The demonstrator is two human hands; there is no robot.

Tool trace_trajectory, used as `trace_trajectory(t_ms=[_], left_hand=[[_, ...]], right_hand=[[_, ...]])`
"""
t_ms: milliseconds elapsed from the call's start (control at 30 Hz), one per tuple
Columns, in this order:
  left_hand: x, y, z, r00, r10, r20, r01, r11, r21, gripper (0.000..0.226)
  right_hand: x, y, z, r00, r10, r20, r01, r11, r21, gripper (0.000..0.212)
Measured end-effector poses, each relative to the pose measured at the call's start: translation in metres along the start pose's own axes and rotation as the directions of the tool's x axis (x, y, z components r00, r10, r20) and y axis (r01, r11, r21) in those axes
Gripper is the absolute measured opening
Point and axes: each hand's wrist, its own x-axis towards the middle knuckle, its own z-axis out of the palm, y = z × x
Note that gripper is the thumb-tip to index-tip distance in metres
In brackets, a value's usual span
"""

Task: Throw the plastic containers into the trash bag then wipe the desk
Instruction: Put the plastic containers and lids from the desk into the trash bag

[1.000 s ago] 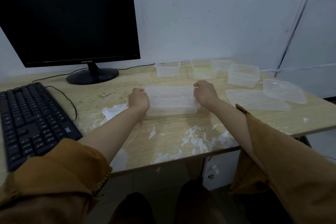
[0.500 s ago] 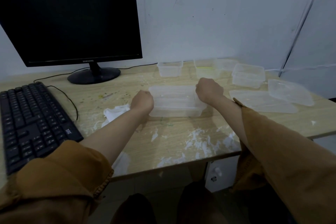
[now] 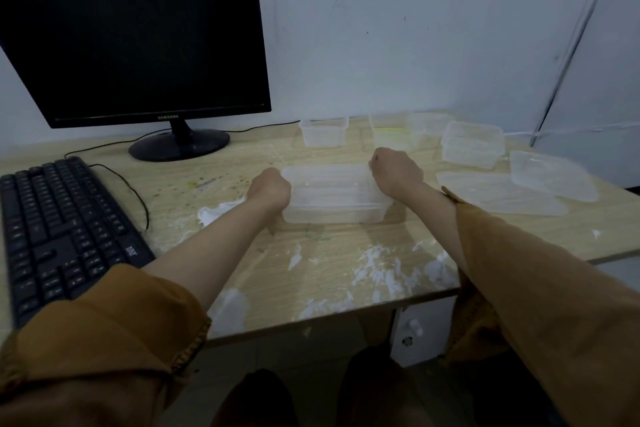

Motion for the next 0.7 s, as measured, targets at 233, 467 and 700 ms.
trace_trajectory(t_ms=[233, 467, 700], left_hand=[[-0.002, -0.005, -0.001, 0.995, 0.101, 0.021, -0.102, 0.992, 0.067, 0.048], [-0.008, 0.016, 0.014, 0.894, 0.423, -0.147, -0.357, 0.872, 0.333, 0.043], [0.006, 0.008, 0.026, 0.912, 0.380, 0.156, -0.410, 0.832, 0.374, 0.051]], right_hand=[[-0.006, -0.006, -0.003, 1.000, 0.016, 0.003, -0.015, 0.988, -0.156, 0.023], [-0.016, -0.034, 0.000, 0.994, -0.107, -0.002, 0.102, 0.952, -0.290, 0.039], [-0.029, -0.030, 0.018, 0.965, -0.228, 0.127, 0.253, 0.937, -0.241, 0.047]])
